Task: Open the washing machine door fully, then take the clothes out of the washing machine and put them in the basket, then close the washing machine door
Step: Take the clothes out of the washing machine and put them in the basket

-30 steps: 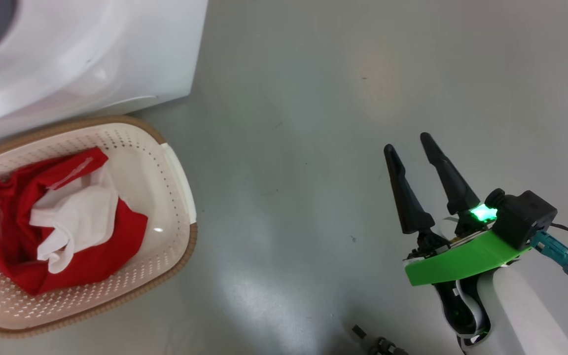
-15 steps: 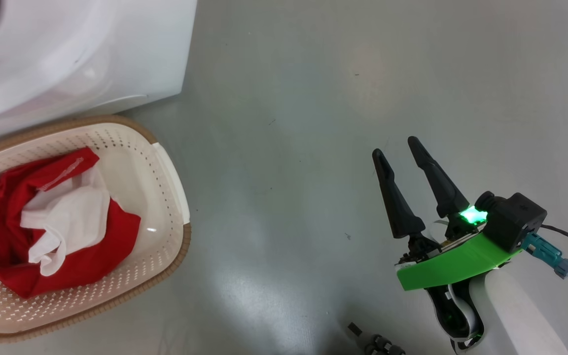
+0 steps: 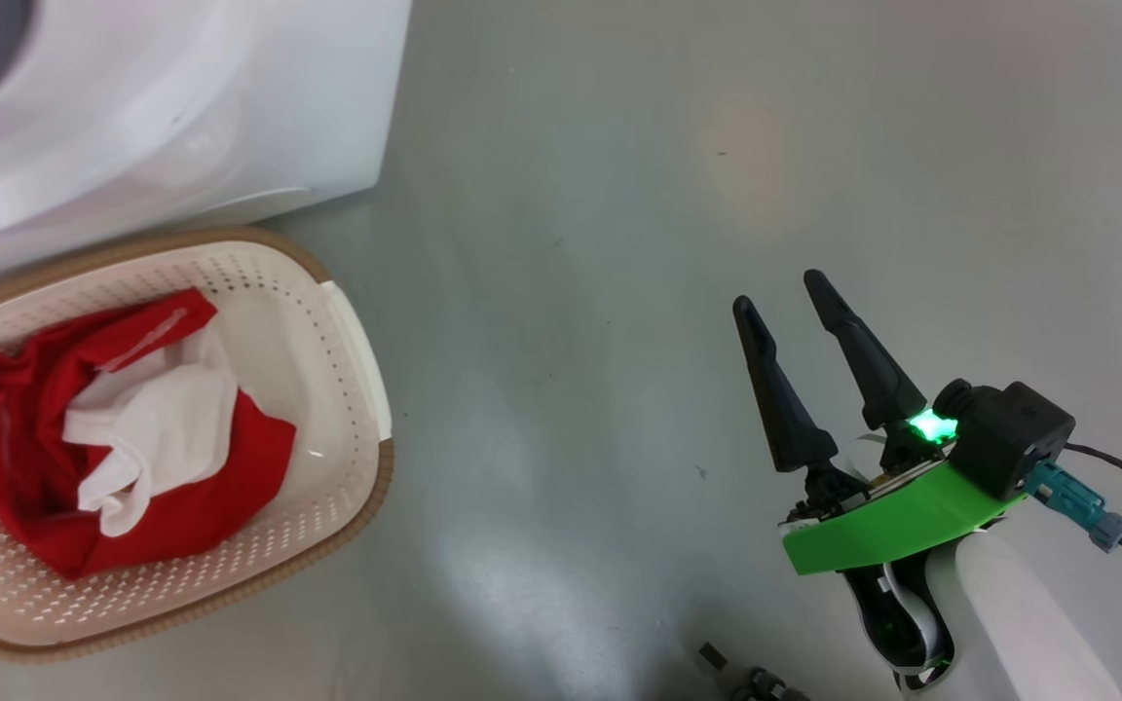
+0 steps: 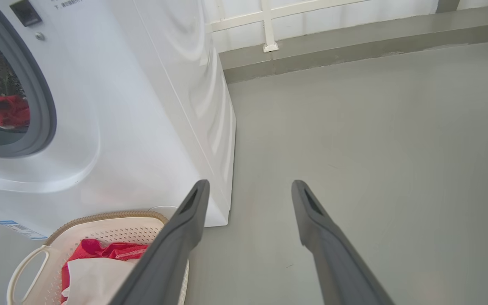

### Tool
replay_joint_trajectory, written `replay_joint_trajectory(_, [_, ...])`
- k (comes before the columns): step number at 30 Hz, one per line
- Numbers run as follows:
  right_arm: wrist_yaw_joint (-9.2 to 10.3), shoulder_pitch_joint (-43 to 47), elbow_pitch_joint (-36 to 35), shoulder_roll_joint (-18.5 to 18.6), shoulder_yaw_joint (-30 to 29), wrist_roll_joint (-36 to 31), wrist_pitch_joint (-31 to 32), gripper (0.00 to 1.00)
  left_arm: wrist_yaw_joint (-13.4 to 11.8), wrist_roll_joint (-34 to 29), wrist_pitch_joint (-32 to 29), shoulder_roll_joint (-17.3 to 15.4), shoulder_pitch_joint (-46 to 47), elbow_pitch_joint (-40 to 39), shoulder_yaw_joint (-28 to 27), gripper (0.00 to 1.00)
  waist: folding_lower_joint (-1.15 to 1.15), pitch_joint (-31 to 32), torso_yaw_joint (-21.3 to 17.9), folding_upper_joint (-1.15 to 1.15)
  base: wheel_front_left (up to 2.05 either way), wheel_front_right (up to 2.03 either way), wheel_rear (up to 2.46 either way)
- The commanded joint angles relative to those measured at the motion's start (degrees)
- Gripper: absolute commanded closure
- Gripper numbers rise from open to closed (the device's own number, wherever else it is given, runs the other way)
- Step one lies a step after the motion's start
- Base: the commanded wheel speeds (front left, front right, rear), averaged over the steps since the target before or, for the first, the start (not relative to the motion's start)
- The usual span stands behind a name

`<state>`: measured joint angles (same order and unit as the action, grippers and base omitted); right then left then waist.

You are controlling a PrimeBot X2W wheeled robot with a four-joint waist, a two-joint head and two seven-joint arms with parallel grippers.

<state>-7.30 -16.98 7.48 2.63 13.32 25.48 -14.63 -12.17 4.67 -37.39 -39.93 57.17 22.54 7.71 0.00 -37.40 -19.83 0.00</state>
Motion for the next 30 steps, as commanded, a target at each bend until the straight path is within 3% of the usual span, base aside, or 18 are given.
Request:
replay_joint_trajectory(1, [-0.19,-0.1,-1.1,0.2,0.6,-1.0,-0.4,0.00,-0.6,0.5,1.0,-2.5,-0.6,-2.0,-2.1,1.00,0.00,0.5,0.8,0.00,0.00,0.00,0.00])
replay_joint_trajectory(19, [-0.19,2.5,-0.9,0.7,-1.1,-10.6,-0.4,0.00,-2.5,4.8,18.4,5.4,-5.7,-6.2,-1.5,1.00,0.00,6.6,8.0,0.00,0.00,0.00,0.00])
replay_joint_trajectory(30, [-0.19,4.8,-1.0,2.1,-1.3,-12.2,-0.4,0.00,-3.0,8.5,30.5,8.3,-12.1,-11.3,-3.7,1.00,0.00,11.4,10.5,0.00,0.00,0.00,0.00])
